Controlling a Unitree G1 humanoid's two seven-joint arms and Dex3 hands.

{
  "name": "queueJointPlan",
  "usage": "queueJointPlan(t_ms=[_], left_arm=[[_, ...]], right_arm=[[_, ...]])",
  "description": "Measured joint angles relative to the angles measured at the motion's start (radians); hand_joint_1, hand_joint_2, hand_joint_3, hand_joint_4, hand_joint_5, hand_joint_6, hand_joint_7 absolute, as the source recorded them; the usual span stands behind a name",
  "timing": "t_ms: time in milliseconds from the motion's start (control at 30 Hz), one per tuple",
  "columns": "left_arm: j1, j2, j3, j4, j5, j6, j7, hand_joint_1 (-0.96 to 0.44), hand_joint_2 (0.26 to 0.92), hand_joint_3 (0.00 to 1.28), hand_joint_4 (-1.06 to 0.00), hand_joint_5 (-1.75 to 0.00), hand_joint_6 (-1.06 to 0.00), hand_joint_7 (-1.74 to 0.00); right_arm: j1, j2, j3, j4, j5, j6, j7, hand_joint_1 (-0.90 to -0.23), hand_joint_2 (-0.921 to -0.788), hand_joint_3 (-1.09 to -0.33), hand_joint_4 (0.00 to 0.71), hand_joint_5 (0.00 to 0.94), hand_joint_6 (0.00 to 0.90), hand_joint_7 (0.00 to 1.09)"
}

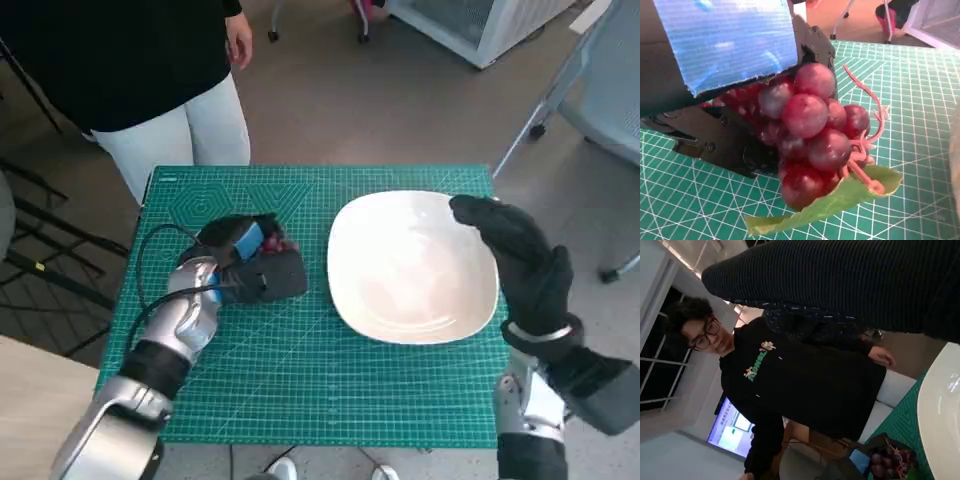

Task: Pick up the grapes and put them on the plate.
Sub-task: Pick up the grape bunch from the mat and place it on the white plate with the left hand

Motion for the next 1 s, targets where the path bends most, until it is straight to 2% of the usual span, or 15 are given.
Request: queueJointPlan(t_ms=[267, 533, 733, 1000], left_arm=[[0.066, 0.037, 0.026, -0.266, 0.001, 0.084, -0.070, 0.00, 0.920, 0.12, -0.64, -1.28, -0.56, -1.17], [0.093, 0.061, 0.075, -0.507, 0.005, 0.117, -0.089, 0.00, 0.920, 0.10, -0.68, -1.23, -0.58, -1.15], [0.100, 0.062, 0.087, -0.611, 0.012, 0.101, -0.067, 0.00, 0.920, 0.08, -0.69, -1.20, -0.60, -1.15], [0.109, 0.062, 0.087, -0.674, 0.019, 0.067, -0.055, 0.00, 0.920, 0.07, -0.71, -1.11, -0.60, -1.23]], right_arm=[[-0.011, 0.000, -0.003, 0.010, 0.000, -0.001, 0.001, -0.555, -0.921, -0.615, 0.197, 0.001, 0.054, 0.29], [-0.017, -0.001, -0.008, 0.022, 0.002, -0.001, 0.005, -0.554, -0.921, -0.615, 0.197, 0.001, 0.055, 0.29], [-0.020, -0.001, -0.013, 0.023, 0.007, -0.001, 0.008, -0.552, -0.921, -0.615, 0.197, 0.000, 0.055, 0.29], [-0.021, -0.002, -0.024, 0.023, 0.021, -0.002, 0.013, -0.553, -0.921, -0.614, 0.197, 0.000, 0.056, 0.29]])
